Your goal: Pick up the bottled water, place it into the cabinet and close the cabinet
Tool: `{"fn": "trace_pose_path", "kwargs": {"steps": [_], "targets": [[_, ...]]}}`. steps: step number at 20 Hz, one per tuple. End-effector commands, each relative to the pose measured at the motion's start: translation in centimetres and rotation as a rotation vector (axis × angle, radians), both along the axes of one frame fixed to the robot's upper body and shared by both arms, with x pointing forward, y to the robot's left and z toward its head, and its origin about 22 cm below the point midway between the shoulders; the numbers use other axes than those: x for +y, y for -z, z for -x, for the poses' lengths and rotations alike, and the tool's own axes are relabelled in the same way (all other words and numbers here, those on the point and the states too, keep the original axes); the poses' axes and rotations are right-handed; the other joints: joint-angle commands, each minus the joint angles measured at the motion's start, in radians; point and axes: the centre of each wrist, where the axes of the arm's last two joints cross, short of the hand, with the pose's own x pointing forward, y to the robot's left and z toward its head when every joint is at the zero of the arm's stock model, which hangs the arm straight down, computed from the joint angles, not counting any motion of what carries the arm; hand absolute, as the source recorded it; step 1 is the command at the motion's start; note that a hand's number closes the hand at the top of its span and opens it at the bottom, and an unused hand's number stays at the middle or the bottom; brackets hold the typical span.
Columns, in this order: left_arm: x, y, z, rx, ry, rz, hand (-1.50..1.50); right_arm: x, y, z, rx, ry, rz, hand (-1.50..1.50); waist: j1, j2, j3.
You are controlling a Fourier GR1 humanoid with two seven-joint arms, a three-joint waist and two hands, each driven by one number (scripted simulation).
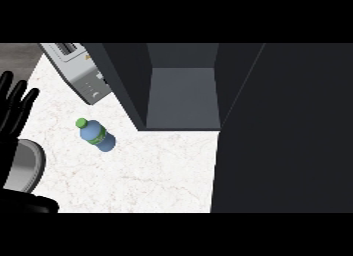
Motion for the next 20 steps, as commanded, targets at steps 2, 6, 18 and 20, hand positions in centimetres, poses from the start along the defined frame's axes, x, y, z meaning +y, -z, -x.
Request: {"fn": "trace_pose_path", "kwargs": {"steps": [2,6,18,20], "targets": [[0.5,-0.1,2.6,0.038,0.016,0.06,-1.5,2.0,-2.9,4.0,0.021,-0.05,-0.009,-1.5,0.003,-0.001,-0.001],[1.0,-0.9,3.8,0.069,0.007,0.02,-1.5,1.7,-3.3,3.7,0.029,-0.051,-0.001,-1.5,0.004,0.002,0.0],[2.6,-1.9,2.1,0.162,-0.011,-0.053,-1.5,4.5,-4.6,5.2,0.034,-0.055,-0.031,-1.5,-0.003,0.002,0.0],[0.1,-0.4,3.6,0.17,-0.008,-0.064,-1.5,4.2,-4.4,4.6,0.019,-0.054,-0.023,-1.5,0.0,0.003,0.0]]}}
